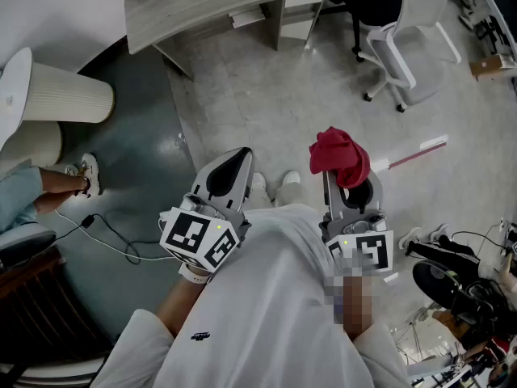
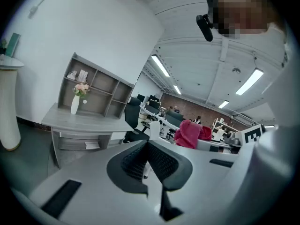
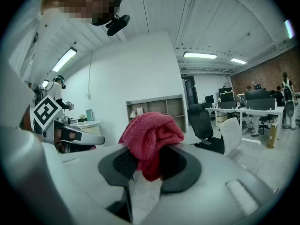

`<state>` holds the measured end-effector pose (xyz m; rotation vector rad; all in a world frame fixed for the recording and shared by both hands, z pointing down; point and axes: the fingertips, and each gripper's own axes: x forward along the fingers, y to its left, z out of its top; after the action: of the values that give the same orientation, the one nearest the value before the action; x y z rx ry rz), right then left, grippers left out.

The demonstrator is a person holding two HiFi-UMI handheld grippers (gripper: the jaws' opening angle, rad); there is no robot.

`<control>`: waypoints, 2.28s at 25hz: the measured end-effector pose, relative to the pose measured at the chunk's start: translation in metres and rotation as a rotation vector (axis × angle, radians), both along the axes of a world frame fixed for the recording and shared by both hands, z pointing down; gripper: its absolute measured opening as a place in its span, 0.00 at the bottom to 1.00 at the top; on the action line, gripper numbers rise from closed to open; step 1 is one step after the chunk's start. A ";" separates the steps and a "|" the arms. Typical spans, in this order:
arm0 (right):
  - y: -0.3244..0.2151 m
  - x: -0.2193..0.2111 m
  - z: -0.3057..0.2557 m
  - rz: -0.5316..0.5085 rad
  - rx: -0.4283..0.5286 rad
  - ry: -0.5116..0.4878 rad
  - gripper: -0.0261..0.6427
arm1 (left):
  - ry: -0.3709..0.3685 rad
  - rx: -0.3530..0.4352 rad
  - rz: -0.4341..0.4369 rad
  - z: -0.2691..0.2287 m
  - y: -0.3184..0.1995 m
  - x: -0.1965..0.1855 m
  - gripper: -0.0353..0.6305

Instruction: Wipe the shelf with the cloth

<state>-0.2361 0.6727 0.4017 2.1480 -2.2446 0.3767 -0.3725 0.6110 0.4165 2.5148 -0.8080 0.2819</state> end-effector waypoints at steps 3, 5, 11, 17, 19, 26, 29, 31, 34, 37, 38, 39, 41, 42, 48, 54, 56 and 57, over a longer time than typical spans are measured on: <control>0.005 -0.011 -0.016 -0.006 0.015 0.004 0.23 | 0.014 0.007 -0.005 -0.015 0.010 -0.004 0.06; 0.007 -0.017 -0.026 -0.015 0.032 0.007 0.23 | 0.019 0.022 -0.003 -0.025 0.015 -0.005 0.06; 0.018 -0.008 -0.040 -0.040 0.080 0.003 0.23 | 0.029 0.054 0.004 -0.037 0.028 0.011 0.06; 0.036 0.025 -0.028 -0.038 0.081 -0.069 0.24 | 0.012 0.062 0.005 -0.038 0.041 0.039 0.06; 0.037 0.038 -0.022 -0.040 0.086 -0.082 0.24 | 0.007 0.084 0.000 -0.039 0.041 0.050 0.06; 0.045 0.076 -0.020 -0.016 0.053 -0.140 0.24 | -0.034 0.083 -0.013 -0.038 0.045 0.078 0.06; 0.040 0.091 -0.025 -0.019 0.055 -0.140 0.24 | -0.040 0.081 -0.014 -0.040 0.039 0.092 0.06; 0.032 0.097 -0.020 -0.014 0.046 -0.145 0.24 | -0.046 0.077 -0.012 -0.037 0.030 0.098 0.06; 0.013 0.110 -0.016 -0.011 0.032 -0.146 0.24 | -0.044 0.071 -0.013 -0.034 0.010 0.111 0.06; -0.013 0.123 -0.013 -0.017 0.020 -0.139 0.24 | -0.034 0.062 -0.015 -0.030 -0.016 0.127 0.06; -0.023 0.127 -0.011 -0.018 0.015 -0.137 0.24 | -0.031 0.059 -0.015 -0.029 -0.026 0.132 0.06; -0.035 0.130 -0.010 -0.019 0.010 -0.136 0.24 | -0.028 0.057 -0.013 -0.028 -0.038 0.137 0.06; -0.061 0.134 -0.009 -0.021 0.003 -0.132 0.24 | -0.020 0.061 -0.009 -0.029 -0.064 0.144 0.06; -0.075 0.136 -0.008 -0.022 0.001 -0.131 0.24 | -0.016 0.064 -0.007 -0.031 -0.079 0.148 0.06; -0.166 0.149 -0.011 -0.007 -0.001 -0.129 0.24 | 0.004 0.054 0.007 -0.036 -0.173 0.167 0.06; -0.252 0.162 -0.018 0.034 0.015 -0.136 0.24 | 0.011 0.053 0.023 -0.040 -0.259 0.175 0.06; -0.279 0.162 -0.020 0.046 0.020 -0.129 0.24 | 0.016 0.056 0.016 -0.043 -0.287 0.171 0.06; -0.292 0.162 -0.022 0.048 0.024 -0.122 0.24 | 0.017 0.059 0.014 -0.044 -0.301 0.169 0.06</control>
<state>-0.0745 0.3805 0.3795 2.2535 -2.2735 0.4981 -0.2038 0.3102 0.3722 2.5753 -0.8039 0.2439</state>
